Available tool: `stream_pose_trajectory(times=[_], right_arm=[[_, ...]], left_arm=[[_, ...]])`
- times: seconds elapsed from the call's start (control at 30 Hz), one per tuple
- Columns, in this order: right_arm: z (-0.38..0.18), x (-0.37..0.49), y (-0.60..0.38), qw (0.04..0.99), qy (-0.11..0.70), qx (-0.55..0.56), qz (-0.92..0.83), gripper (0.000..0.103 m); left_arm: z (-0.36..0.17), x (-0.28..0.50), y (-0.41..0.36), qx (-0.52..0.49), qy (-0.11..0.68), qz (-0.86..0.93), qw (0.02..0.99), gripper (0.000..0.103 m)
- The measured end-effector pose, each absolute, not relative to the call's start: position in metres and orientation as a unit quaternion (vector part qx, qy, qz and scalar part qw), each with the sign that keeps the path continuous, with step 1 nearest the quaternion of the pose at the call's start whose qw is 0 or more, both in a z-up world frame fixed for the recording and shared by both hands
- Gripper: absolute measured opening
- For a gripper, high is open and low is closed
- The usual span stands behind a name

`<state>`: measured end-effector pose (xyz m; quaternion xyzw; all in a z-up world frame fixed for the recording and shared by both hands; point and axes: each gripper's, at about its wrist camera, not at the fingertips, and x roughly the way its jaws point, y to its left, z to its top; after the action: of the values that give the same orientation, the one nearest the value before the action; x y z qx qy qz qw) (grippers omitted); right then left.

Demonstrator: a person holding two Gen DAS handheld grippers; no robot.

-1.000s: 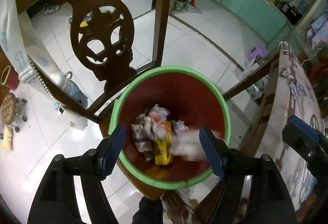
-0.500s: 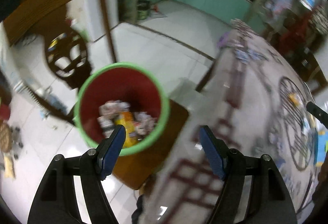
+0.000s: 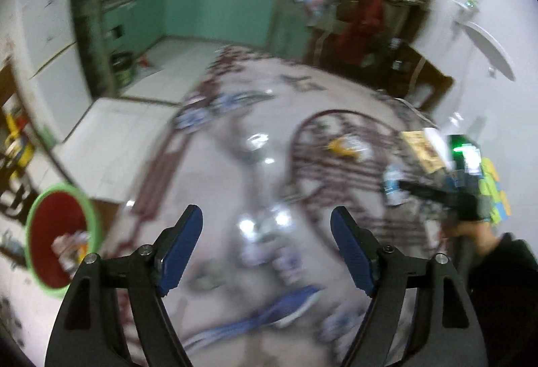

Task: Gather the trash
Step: 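Move both open grippers back over the last wrappers on the table, then grasp the yellow snack wrapper with the left gripper while the right grasps the blue-white packet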

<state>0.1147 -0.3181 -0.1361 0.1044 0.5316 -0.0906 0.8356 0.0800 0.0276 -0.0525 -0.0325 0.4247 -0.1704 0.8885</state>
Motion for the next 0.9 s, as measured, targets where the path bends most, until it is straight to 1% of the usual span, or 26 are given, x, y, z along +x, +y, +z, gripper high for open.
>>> stream_pose_trajectory(times=[0.07,0.17,0.23,0.3,0.33,0.4,0.47,0.5,0.63,0.83,0.87,0.9], right_arm=[[-0.153,0.126,-0.324,0.828,0.543,0.110,-0.088,0.063],[-0.175,0.137,-0.332,0.819,0.557,0.111,-0.086,0.063],[-0.181,0.138,-0.340,0.822,0.549,0.134,-0.077,0.063],[-0.182,0.139,-0.343,0.828,0.540,0.134,-0.071,0.044],[-0.182,0.139,-0.344,0.831,0.537,0.132,-0.060,0.040],[-0.181,0.137,-0.347,0.831,0.534,0.147,-0.042,0.025],[-0.177,0.129,-0.350,0.834,0.527,0.158,-0.034,0.020],[-0.173,0.121,-0.353,0.838,0.519,0.167,-0.031,0.019],[-0.158,0.089,-0.359,0.848,0.496,0.185,-0.036,0.019],[-0.141,0.058,-0.358,0.854,0.478,0.202,-0.043,0.019],[-0.139,0.055,-0.358,0.854,0.476,0.204,-0.043,0.019],[-0.136,0.053,-0.356,0.856,0.473,0.205,-0.045,0.019]], left_arm=[[-0.049,0.087,0.000,-0.022,0.418,-0.188,0.888,0.083],[-0.050,0.107,-0.045,0.006,0.412,-0.202,0.889,0.083],[-0.055,0.120,-0.066,0.016,0.416,-0.206,0.886,0.083],[-0.067,0.139,-0.090,0.022,0.424,-0.209,0.881,0.083],[-0.072,0.145,-0.100,0.023,0.429,-0.207,0.879,0.083],[-0.086,0.164,-0.119,0.019,0.442,-0.203,0.873,0.083],[-0.102,0.182,-0.138,0.018,0.455,-0.196,0.868,0.083],[-0.110,0.191,-0.147,0.019,0.461,-0.193,0.866,0.083],[-0.140,0.219,-0.177,0.025,0.483,-0.175,0.858,0.083],[-0.180,0.244,-0.194,0.013,0.523,-0.148,0.839,0.083],[-0.184,0.245,-0.195,0.013,0.523,-0.145,0.840,0.080],[-0.186,0.245,-0.195,0.014,0.521,-0.142,0.841,0.074]])
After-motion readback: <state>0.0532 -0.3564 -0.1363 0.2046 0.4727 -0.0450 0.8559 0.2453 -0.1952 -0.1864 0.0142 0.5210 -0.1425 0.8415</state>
